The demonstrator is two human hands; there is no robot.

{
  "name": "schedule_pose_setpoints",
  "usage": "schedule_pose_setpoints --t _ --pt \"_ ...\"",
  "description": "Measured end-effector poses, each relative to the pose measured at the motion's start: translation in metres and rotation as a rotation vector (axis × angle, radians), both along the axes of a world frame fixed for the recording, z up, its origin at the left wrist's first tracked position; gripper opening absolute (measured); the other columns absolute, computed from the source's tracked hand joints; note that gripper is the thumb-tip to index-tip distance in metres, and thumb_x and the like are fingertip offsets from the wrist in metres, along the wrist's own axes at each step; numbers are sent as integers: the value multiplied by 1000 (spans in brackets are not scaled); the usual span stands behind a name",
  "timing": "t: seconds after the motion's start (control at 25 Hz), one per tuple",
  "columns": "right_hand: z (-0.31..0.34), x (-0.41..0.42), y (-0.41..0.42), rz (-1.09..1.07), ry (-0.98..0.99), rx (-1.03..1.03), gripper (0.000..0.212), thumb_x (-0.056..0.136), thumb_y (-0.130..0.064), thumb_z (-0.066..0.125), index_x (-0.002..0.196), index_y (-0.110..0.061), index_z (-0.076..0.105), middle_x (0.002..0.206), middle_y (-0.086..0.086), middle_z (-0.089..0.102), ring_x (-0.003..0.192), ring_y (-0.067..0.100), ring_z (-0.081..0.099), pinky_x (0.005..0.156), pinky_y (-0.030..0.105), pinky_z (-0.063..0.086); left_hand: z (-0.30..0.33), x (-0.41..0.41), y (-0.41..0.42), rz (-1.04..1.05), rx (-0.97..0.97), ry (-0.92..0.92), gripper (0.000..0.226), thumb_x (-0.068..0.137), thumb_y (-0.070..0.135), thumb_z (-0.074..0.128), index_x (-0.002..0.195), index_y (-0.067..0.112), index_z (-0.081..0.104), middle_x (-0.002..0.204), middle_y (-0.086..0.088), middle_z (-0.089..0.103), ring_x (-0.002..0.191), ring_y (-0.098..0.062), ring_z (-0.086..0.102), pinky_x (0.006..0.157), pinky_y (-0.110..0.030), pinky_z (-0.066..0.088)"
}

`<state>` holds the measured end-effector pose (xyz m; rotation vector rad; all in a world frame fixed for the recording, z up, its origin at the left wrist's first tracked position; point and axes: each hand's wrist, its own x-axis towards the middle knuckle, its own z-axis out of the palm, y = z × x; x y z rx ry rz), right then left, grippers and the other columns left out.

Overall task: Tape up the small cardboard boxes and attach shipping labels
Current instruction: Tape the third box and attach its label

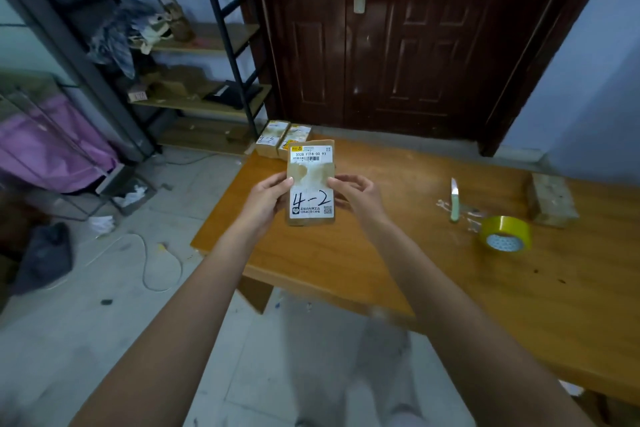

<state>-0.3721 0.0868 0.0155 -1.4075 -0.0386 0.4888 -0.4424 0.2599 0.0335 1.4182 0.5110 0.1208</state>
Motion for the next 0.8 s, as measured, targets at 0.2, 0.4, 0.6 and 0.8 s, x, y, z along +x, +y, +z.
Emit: schedule_pose_setpoints --t 0.2,0.4,0.6,0.8 --pt "-9 18 60 -23 18 -1 34 82 -19 75 109 -4 60 107 12 70 97 25 70 86 36 58 -5 19 59 -7 -56 3 30 97 13 56 127 13 57 102 -6 73 89 -19 72 74 -29 58" --pt "-30 77 122 -26 47 19 30 82 -19 76 106 -7 61 102 9 71 92 21 71 82 33 59 -17 75 115 -3 -9 65 37 98 12 54 135 5 53 118 -17 68 106 -30 66 91 -39 55" --pt "-44 151 177 -66 91 43 32 83 -19 74 109 -5 61 99 8 72 89 20 72 78 31 60 -20 157 164 -25 44 126 40 99 12 52 139 7 50 123 -18 65 110 -31 64 96 -41 52" --pt "-57 211 203 -147 115 3 29 84 -20 73 109 -9 61 103 5 69 92 18 70 77 28 59 -41 235 196 -99 64 178 41 98 16 55 139 10 51 122 -16 66 106 -27 66 97 -43 52"
